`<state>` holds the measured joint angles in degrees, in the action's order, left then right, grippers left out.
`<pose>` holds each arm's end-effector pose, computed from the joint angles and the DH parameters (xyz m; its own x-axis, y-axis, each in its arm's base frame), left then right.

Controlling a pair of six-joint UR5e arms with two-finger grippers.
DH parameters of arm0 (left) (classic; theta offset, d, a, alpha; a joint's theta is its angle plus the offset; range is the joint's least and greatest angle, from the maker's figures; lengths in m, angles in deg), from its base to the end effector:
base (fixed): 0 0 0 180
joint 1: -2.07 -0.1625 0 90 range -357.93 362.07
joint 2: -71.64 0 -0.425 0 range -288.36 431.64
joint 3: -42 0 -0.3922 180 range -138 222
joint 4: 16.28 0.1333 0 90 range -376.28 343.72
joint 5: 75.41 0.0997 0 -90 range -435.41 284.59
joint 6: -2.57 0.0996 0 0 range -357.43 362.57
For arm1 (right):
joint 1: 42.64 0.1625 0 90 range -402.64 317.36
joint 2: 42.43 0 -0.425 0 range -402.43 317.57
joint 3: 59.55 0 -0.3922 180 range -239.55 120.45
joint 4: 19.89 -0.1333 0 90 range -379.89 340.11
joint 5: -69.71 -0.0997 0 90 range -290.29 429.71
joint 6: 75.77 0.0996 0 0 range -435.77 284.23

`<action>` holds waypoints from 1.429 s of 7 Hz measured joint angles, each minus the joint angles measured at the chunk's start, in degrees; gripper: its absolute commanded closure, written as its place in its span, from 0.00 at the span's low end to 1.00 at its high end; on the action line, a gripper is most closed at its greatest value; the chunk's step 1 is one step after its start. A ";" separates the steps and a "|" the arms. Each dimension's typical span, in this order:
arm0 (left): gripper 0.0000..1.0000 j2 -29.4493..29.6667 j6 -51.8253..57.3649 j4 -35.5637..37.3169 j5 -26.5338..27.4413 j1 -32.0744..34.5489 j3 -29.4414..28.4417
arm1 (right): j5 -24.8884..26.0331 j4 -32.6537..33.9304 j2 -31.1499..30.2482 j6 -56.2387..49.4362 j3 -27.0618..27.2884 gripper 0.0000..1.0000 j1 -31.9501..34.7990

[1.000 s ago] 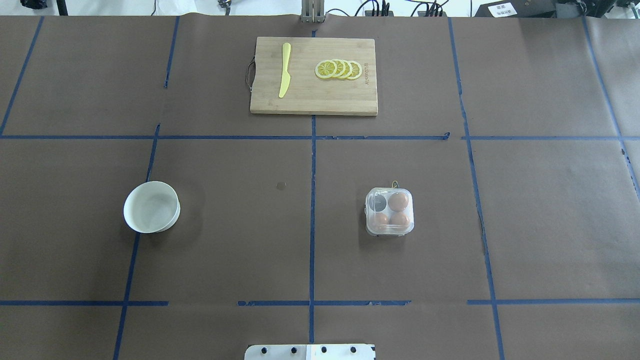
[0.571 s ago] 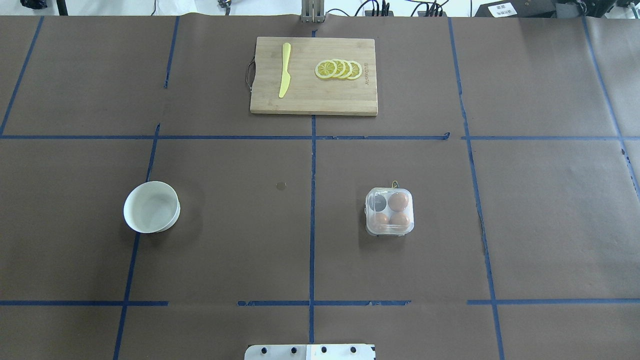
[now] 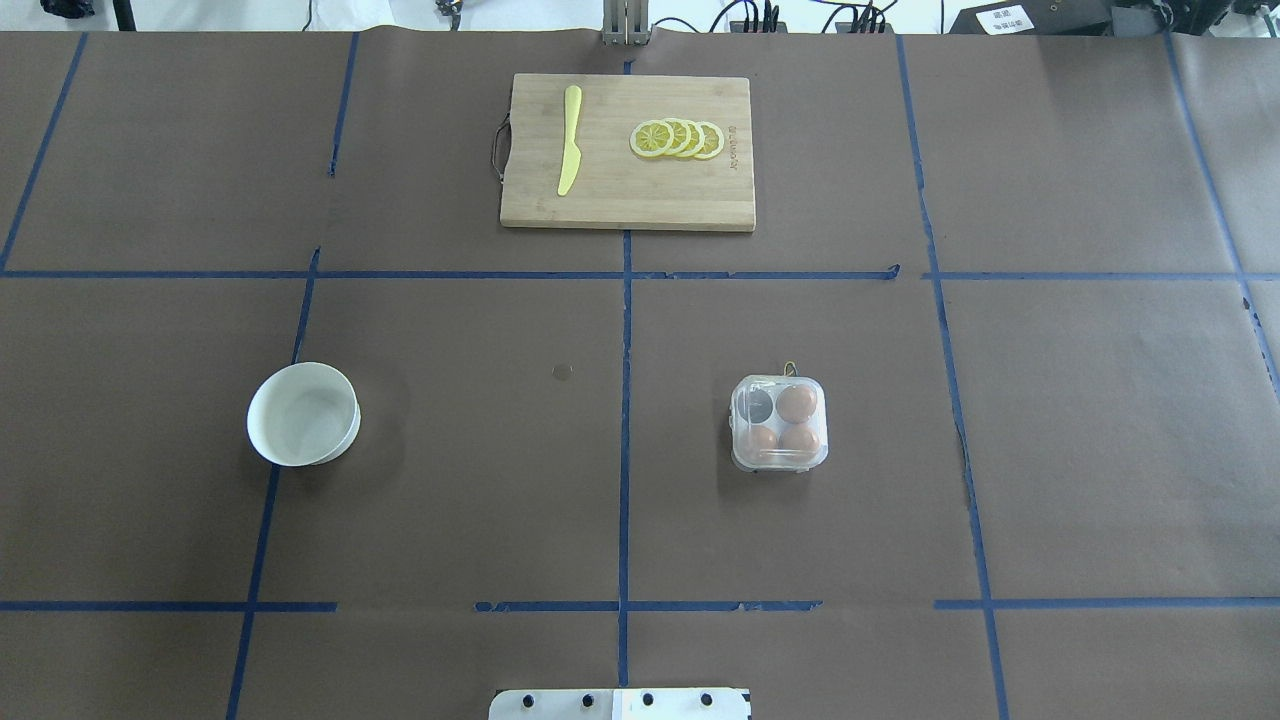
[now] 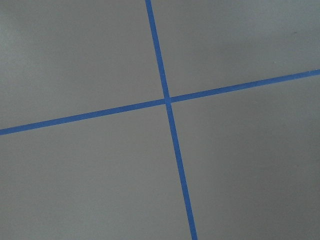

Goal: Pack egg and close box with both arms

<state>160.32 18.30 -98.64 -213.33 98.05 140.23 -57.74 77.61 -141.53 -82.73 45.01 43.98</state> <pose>-0.1089 -0.4696 0.6082 0.6689 0.1934 -0.7178 -0.0802 0.9787 0.1889 0.0478 -0.4236 0.6274 0.7808 -0.1459 0.6075 0.1547 0.9872 0.0383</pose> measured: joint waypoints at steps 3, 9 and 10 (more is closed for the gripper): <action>0.00 -0.07 -0.06 0.07 0.01 0.00 -0.11 | -0.09 -0.03 -0.04 -0.07 -1.21 0.00 -0.02; 0.00 0.02 -0.08 0.07 0.09 0.00 0.18 | -0.45 -0.03 0.06 -0.34 -3.19 0.00 -0.05; 0.00 0.04 -0.09 0.06 0.10 0.00 0.15 | -0.54 -0.03 0.06 -0.39 -3.50 0.00 -0.05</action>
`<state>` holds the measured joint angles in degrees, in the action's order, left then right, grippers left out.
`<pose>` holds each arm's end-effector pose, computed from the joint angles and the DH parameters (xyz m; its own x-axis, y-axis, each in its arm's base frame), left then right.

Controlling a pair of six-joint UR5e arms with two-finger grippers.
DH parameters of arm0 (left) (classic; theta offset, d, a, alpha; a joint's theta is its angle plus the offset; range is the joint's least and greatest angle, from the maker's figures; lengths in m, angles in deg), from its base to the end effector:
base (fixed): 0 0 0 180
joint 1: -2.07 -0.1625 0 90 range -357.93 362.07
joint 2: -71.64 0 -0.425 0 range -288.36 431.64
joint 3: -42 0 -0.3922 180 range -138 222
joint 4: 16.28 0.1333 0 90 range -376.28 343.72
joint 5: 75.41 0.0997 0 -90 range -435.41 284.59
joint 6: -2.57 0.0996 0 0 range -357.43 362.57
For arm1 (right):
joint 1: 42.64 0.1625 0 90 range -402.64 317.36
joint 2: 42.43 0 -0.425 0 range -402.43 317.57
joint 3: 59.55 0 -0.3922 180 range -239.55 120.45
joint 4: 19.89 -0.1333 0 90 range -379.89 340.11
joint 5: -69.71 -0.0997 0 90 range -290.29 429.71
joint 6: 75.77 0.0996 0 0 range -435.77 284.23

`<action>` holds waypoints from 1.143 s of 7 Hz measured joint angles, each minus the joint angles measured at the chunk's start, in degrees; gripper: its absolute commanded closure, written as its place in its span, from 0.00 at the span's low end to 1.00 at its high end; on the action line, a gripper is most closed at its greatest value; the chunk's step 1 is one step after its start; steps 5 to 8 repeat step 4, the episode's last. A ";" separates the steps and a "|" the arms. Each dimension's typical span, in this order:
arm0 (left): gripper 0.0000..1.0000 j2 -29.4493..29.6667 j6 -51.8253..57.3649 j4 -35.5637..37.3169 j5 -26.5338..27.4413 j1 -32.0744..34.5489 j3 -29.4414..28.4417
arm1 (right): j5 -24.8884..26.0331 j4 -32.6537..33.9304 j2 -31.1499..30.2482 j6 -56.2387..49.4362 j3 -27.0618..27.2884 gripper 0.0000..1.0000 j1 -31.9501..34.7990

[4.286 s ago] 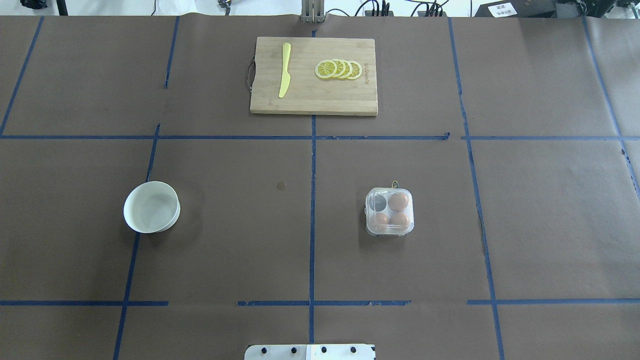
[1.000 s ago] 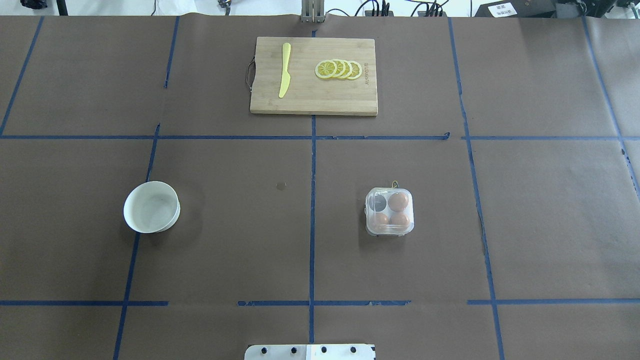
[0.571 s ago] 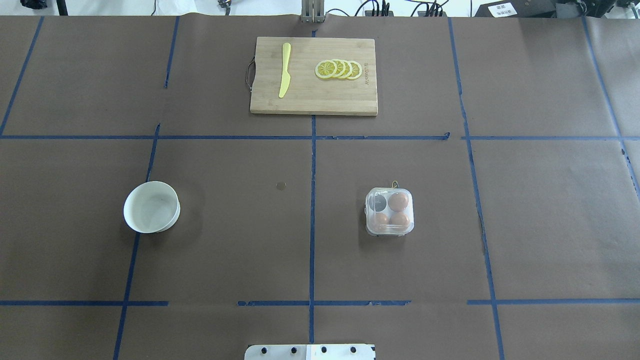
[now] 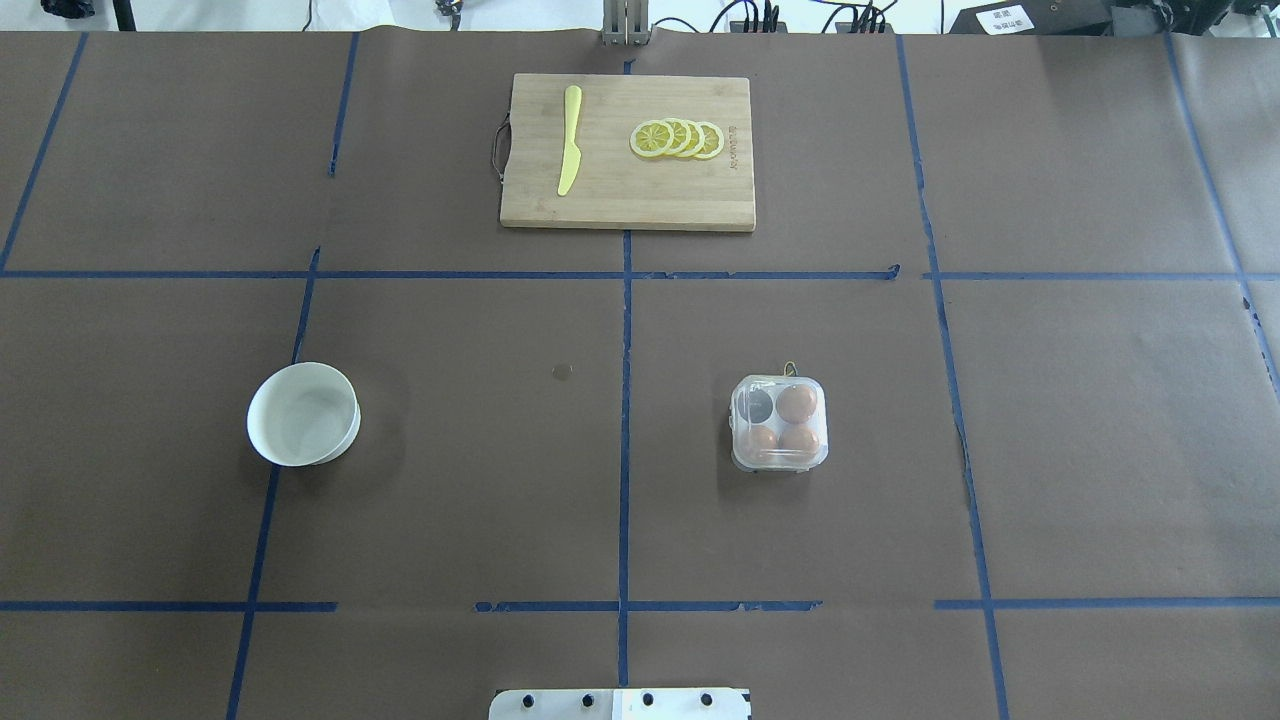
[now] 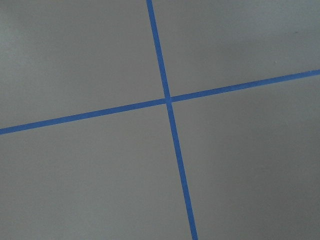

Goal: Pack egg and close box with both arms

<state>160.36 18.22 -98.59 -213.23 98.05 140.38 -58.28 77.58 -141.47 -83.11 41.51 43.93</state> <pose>-0.1090 -0.4699 0.6068 0.6704 0.1936 -0.7163 -0.0796 0.9786 0.1900 0.0469 -0.4205 0.6560 0.7761 -0.1158 0.6199 0.1600 0.9870 -0.0159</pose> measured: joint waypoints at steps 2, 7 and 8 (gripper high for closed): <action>0.00 -0.08 0.00 0.03 0.09 0.00 -0.03 | -0.06 0.00 -0.06 -0.03 -0.31 0.00 0.00; 0.00 -0.12 0.03 0.04 0.42 0.03 -0.04 | -0.09 0.00 -0.04 -0.04 -0.38 0.00 0.00; 0.00 -0.12 0.03 0.04 0.42 0.03 -0.04 | -0.09 0.00 -0.04 -0.04 -0.38 0.00 0.00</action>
